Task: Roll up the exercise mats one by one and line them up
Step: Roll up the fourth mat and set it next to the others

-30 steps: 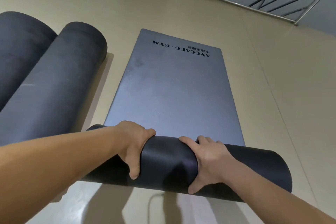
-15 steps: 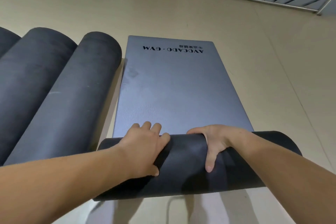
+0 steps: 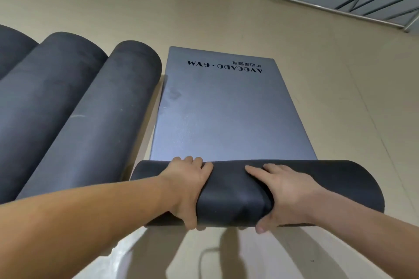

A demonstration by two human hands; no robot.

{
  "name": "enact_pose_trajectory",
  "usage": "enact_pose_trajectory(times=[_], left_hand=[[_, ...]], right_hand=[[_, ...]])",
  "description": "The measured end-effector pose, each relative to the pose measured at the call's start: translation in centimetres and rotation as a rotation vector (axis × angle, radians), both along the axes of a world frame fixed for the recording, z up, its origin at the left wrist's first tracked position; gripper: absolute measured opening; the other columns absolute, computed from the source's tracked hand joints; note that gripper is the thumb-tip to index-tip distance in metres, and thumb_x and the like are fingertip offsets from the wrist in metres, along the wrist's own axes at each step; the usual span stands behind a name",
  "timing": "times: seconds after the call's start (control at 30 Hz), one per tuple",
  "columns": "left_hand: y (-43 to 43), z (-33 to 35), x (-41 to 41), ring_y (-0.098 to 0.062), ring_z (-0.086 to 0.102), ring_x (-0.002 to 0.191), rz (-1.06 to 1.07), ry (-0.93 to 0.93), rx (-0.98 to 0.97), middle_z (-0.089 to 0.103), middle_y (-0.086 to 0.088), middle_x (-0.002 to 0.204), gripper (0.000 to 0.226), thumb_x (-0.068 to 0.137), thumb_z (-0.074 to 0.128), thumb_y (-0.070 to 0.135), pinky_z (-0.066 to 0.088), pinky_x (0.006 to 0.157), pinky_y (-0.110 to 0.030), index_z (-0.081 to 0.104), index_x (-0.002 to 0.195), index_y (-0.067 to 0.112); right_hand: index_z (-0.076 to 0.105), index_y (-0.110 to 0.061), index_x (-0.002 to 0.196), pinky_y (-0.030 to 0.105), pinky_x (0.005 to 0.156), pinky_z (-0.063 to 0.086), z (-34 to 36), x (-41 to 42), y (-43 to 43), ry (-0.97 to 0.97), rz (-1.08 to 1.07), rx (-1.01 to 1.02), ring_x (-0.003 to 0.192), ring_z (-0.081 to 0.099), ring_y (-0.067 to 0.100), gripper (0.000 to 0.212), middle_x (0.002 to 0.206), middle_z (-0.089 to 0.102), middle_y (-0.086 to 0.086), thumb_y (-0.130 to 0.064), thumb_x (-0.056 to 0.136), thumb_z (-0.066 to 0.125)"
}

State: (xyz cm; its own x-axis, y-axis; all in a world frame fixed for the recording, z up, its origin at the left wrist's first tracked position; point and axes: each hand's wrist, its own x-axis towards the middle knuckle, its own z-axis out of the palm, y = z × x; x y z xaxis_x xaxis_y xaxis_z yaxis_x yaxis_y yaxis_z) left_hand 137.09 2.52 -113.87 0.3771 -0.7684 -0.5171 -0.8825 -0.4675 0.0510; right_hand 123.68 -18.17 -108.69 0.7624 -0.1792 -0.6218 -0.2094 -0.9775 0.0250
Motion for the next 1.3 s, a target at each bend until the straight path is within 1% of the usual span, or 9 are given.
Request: enact_pose_trajectory(times=[0.07,0.2,0.33,0.47,0.6,0.77,0.87,1.03,1.3], left_hand=[[-0.8,1.1,2.7,-0.023,0.058,0.107,0.030,0.101,0.036,0.053,0.004,0.121,0.119,0.044,0.086,0.079,0.053,0.099,-0.044,0.037,0.142,0.031],[-1.6,2.5,6.6,-0.020,0.061,0.114,0.122,0.291,0.044,0.055,0.014,0.122,0.107,0.042,0.094,0.074,0.054,0.101,-0.044,0.048,0.133,0.042],[-1.4,3.8,7.4,-0.022,0.052,0.116,0.054,-0.029,-0.034,0.051,0.005,0.126,0.105,0.053,0.085,0.083,0.054,0.088,-0.041,0.051,0.137,0.030],[-0.9,2.4,3.9,-0.028,0.052,0.119,0.073,-0.192,-0.055,0.053,-0.006,0.136,0.056,0.097,0.071,0.043,0.042,0.076,-0.038,0.047,0.141,0.019],[0.3,-0.7,2.3,-0.044,0.016,0.157,0.123,-0.240,-0.051,0.010,-0.029,0.170,0.102,0.098,0.060,0.053,0.028,0.123,-0.051,0.004,0.165,0.000],[-0.7,-3.0,2.7,-0.046,0.001,0.158,0.171,-0.330,0.003,-0.008,-0.027,0.171,0.126,0.092,0.069,0.052,0.023,0.119,-0.067,-0.023,0.161,-0.001],[-1.3,-3.6,3.1,-0.049,-0.002,0.158,0.173,-0.355,0.067,-0.011,-0.030,0.170,0.134,0.088,0.074,0.050,0.022,0.119,-0.072,-0.026,0.158,-0.006],[-1.5,-3.3,4.4,-0.042,0.032,0.137,0.152,-0.343,0.034,0.025,-0.023,0.154,0.127,0.076,0.076,0.054,0.037,0.107,-0.060,-0.001,0.161,-0.001],[-2.3,-0.1,4.3,-0.027,0.051,0.119,0.164,-0.140,-0.021,0.050,-0.004,0.132,0.099,0.063,0.085,0.054,0.048,0.101,-0.051,0.035,0.140,0.017]], right_hand=[[-0.011,-0.041,0.163,0.050,0.118,0.034,-0.9,1.0,1.1,0.074,0.021,-0.094,0.157,0.014,0.030,0.144,0.169,0.014,0.005,-0.078,0.059,0.082],[0.007,-0.046,0.161,0.048,0.111,0.042,-1.2,5.1,-1.0,0.082,-0.010,-0.039,0.142,0.042,0.029,0.136,0.156,0.041,-0.002,-0.074,0.055,0.088],[0.020,-0.053,0.159,0.045,0.114,0.041,-0.6,8.6,-3.2,0.095,-0.105,0.057,0.142,0.046,0.023,0.130,0.155,0.045,-0.016,-0.062,0.054,0.096],[0.037,-0.048,0.154,0.044,0.096,0.047,-1.8,9.3,-3.8,-0.140,-0.136,-0.040,0.133,0.046,0.022,0.111,0.139,0.049,-0.010,-0.063,0.059,0.092],[0.048,-0.037,0.140,0.039,0.085,0.045,-1.9,10.3,-2.5,-0.281,-0.073,-0.200,0.121,0.049,0.024,0.084,0.127,0.048,-0.002,-0.056,0.069,0.090],[0.052,-0.032,0.140,0.035,0.074,0.038,-2.4,10.3,-0.3,-0.334,0.033,-0.246,0.114,0.056,0.026,0.050,0.123,0.057,0.001,-0.029,0.093,0.070],[0.036,-0.028,0.153,0.040,0.098,0.044,-2.9,8.7,0.0,-0.314,0.039,-0.203,0.138,0.042,0.031,0.070,0.147,0.045,0.006,-0.034,0.089,0.063],[-0.018,-0.016,0.162,0.057,0.127,0.008,-5.7,7.3,0.5,-0.176,0.083,-0.329,0.159,-0.004,0.042,0.146,0.170,-0.006,0.021,-0.069,0.066,0.079],[0.017,-0.021,0.155,0.048,0.106,0.035,-4.8,7.7,-1.9,-0.251,0.228,-0.299,0.128,0.044,0.031,0.121,0.139,0.043,0.008,-0.069,0.061,0.077]])
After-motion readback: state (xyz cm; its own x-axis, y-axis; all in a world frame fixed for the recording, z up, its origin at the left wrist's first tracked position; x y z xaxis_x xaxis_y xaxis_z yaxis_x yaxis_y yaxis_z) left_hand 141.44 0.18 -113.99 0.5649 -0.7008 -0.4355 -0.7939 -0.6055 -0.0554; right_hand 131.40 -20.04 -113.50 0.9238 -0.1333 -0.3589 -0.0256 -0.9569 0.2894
